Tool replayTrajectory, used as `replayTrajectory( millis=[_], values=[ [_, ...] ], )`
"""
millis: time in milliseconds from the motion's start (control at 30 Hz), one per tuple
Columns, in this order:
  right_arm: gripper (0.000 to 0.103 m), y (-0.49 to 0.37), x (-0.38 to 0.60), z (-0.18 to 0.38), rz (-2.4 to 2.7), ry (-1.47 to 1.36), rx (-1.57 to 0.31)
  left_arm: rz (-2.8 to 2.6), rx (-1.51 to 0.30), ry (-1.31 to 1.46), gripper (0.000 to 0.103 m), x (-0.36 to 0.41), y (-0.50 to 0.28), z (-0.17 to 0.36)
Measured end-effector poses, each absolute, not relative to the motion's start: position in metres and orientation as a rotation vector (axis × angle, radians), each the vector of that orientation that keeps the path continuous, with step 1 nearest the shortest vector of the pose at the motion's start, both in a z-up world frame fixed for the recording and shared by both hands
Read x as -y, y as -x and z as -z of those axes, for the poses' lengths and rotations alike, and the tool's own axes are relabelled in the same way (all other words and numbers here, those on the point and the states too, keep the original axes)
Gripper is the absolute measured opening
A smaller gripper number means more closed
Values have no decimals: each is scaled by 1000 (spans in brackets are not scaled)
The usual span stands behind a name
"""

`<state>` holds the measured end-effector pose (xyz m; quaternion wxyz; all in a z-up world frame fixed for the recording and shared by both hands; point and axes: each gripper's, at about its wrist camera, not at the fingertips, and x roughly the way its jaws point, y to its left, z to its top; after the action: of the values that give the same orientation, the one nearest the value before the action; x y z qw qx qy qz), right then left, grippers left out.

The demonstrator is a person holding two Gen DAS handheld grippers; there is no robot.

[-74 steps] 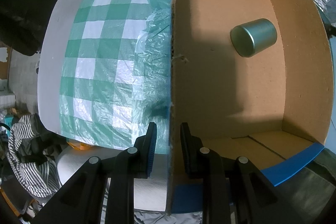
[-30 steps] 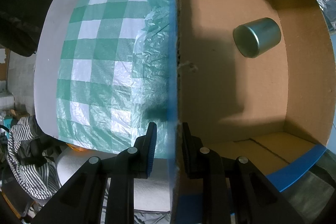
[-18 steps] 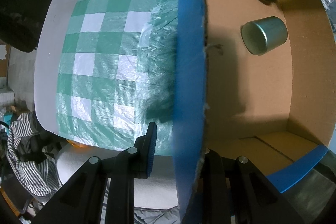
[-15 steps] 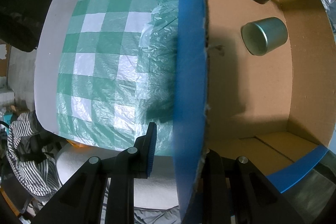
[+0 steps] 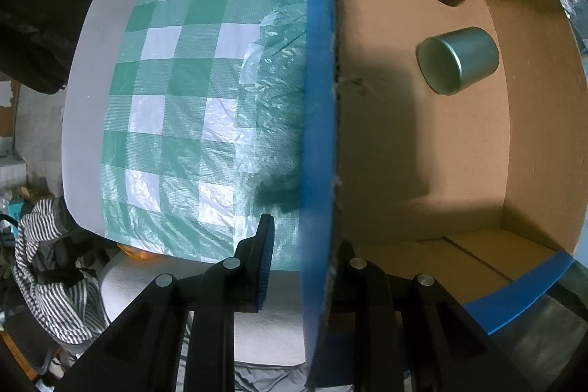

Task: Organize rigid objects
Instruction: 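Move the right tool back and grasp the white charger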

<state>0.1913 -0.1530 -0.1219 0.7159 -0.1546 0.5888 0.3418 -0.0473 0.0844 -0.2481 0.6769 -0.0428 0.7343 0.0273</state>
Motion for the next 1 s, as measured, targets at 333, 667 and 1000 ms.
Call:
replayTrajectory(
  millis=[333,667,1000],
  values=[
    [76,-192,211,112,-658,288,-1311,-58,-1648,87,23,-82,48,249],
    [76,-207,286,128,-496,204,-1357,-50,-1650,82,23,-81,45,247],
    [76,-222,358,181,-300,77,-1488,-48,-1660,71,23,-77,41,250]
  ],
)
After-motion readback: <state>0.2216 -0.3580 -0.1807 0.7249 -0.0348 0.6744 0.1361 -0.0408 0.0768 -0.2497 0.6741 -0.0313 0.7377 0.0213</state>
